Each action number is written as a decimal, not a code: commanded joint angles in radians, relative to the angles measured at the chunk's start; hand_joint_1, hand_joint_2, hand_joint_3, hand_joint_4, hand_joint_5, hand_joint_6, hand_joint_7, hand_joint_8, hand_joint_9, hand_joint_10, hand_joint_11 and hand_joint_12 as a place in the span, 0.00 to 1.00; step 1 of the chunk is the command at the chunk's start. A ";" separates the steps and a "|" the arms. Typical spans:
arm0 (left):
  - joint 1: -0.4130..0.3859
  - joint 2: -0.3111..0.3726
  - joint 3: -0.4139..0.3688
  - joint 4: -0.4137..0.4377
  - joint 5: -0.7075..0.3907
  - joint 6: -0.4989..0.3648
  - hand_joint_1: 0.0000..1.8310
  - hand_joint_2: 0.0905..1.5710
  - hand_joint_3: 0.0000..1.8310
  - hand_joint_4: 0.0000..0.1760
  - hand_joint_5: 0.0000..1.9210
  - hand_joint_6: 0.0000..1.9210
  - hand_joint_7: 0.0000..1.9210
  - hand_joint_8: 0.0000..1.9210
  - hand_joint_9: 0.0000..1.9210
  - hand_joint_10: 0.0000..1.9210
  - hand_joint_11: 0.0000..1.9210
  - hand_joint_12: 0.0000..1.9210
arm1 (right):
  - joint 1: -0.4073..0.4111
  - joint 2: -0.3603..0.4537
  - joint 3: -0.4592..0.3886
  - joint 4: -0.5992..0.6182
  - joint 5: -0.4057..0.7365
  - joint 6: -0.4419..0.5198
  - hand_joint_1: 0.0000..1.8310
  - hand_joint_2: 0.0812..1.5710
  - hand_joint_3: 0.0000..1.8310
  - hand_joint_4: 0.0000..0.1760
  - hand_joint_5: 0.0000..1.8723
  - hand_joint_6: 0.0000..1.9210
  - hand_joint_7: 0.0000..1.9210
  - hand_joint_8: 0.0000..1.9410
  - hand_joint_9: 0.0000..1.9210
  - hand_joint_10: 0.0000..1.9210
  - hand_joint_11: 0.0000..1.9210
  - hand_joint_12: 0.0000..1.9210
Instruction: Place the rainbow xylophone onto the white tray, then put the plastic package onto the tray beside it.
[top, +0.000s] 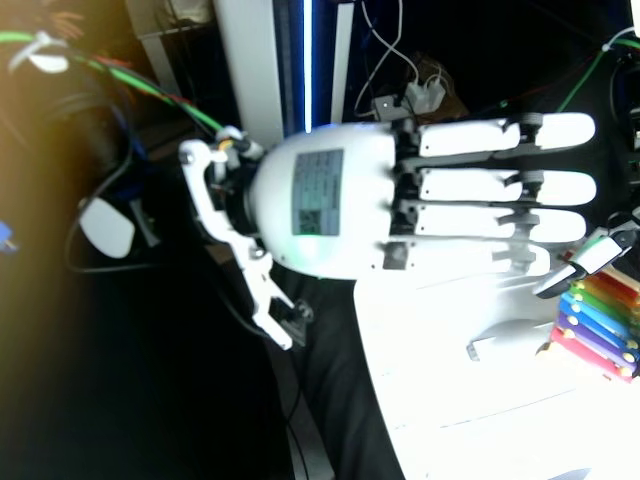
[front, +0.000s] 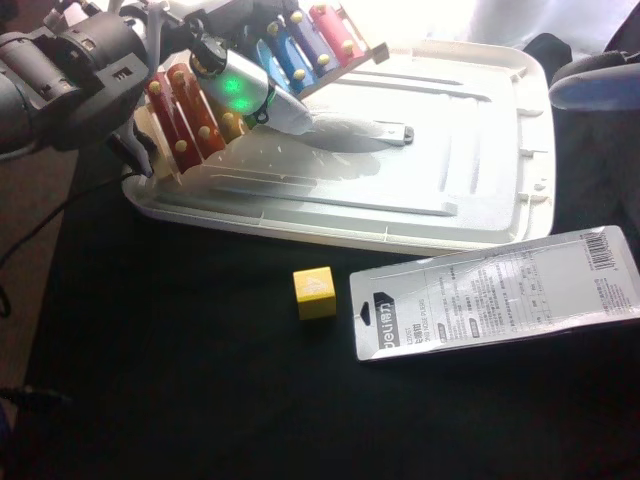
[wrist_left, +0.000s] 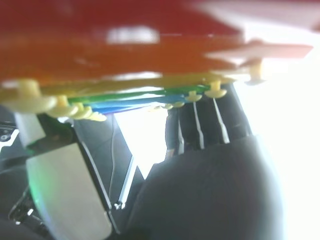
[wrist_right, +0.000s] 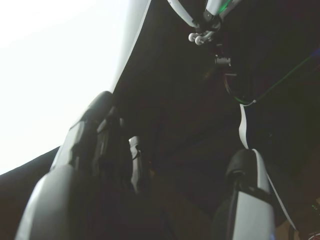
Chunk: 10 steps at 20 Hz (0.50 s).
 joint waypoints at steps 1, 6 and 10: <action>-0.003 -0.005 0.008 -0.033 -0.084 -0.017 0.63 0.62 0.00 0.00 0.31 0.05 0.35 0.23 0.38 0.30 0.31 0.50 | 0.019 -0.002 -0.002 0.059 0.096 0.007 0.47 0.49 0.00 0.56 0.10 0.00 0.10 0.00 0.12 0.00 0.05 0.43; 0.002 -0.010 0.021 -0.033 -0.058 -0.020 0.58 0.57 0.00 0.08 0.26 0.00 0.34 0.00 0.38 0.01 0.26 0.30 | 0.019 -0.002 -0.004 0.058 0.096 0.007 0.47 0.49 0.00 0.58 0.10 0.00 0.10 0.00 0.12 0.00 0.05 0.39; 0.004 -0.013 0.025 -0.033 -0.055 -0.023 0.52 0.52 0.00 0.13 0.18 0.00 0.23 0.00 0.27 0.00 0.18 0.20 | 0.019 -0.002 -0.007 0.058 0.097 0.007 0.47 0.50 0.00 0.59 0.08 0.00 0.09 0.00 0.11 0.00 0.02 0.41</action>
